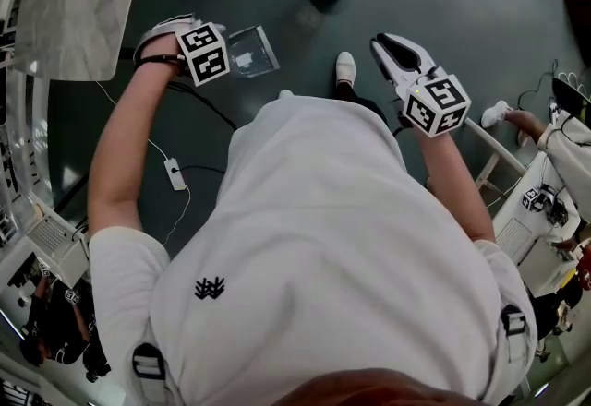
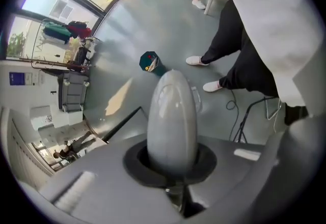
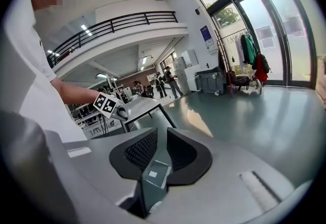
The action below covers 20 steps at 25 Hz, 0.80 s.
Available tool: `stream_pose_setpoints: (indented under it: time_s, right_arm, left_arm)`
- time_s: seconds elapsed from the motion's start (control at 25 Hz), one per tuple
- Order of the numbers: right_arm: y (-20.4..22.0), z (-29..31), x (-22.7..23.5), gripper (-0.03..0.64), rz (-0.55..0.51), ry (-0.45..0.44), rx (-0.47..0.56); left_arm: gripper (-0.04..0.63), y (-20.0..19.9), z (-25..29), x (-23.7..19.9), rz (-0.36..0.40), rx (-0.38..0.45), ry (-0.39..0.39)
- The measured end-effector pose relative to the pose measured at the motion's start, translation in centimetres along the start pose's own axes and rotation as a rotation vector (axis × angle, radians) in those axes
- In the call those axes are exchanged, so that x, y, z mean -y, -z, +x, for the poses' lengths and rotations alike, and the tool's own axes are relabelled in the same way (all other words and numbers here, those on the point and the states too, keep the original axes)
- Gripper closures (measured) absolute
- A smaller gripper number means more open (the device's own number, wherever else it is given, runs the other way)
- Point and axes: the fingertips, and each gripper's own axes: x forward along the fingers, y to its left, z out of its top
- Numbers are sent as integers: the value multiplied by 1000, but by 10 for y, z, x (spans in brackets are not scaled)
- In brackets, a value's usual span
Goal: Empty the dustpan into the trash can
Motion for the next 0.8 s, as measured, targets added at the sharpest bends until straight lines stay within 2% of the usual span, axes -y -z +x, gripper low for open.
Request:
stream_pose_setpoints:
  time_s: [0.4, 0.6, 0.8]
  right_arm:
    - [30, -1, -85, 558, 4, 25, 0]
    - [41, 1, -114, 558, -27, 17, -21]
    - [37, 3, -128, 563, -74, 12, -39]
  left_arm:
    - [538, 45, -2, 94, -326, 193, 138]
    - [537, 51, -11, 125, -423, 281, 145]
    - [537, 46, -22, 146, -476, 355, 152]
